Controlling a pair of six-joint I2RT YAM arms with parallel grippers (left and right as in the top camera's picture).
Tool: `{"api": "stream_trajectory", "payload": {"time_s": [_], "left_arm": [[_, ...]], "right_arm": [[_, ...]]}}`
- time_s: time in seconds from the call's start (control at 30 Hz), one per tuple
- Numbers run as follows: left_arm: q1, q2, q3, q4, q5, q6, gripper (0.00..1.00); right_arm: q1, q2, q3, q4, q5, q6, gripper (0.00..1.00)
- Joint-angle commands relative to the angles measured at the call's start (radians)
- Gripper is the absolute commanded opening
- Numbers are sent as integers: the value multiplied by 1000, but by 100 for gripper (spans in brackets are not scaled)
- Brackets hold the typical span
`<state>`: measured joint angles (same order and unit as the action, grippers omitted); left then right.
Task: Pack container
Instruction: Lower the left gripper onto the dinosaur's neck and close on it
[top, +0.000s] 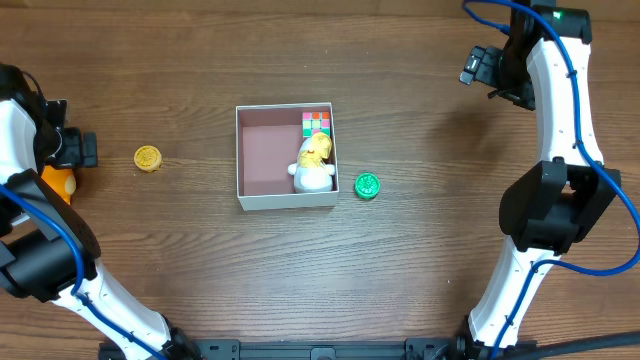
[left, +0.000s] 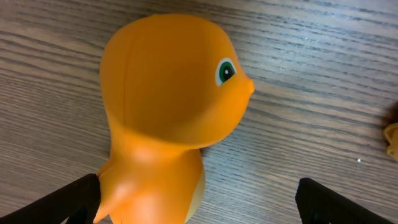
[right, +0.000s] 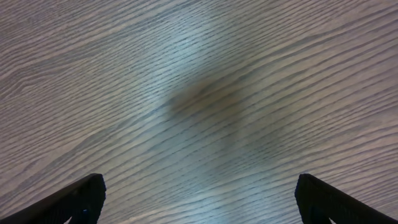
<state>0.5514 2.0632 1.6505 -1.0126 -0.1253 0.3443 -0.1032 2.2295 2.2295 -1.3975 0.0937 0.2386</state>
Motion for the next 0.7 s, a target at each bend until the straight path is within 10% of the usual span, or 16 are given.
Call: {"api": "stream_trajectory", "payload": {"time_s": [0.0,0.67], "left_arm": [[11,32,14,-3,-13,7,100],[39,45,5,15,66,8,100]], "right_arm": [[0,-45,0,6,9,0,100],[0,-45,0,6,9,0,100]]}}
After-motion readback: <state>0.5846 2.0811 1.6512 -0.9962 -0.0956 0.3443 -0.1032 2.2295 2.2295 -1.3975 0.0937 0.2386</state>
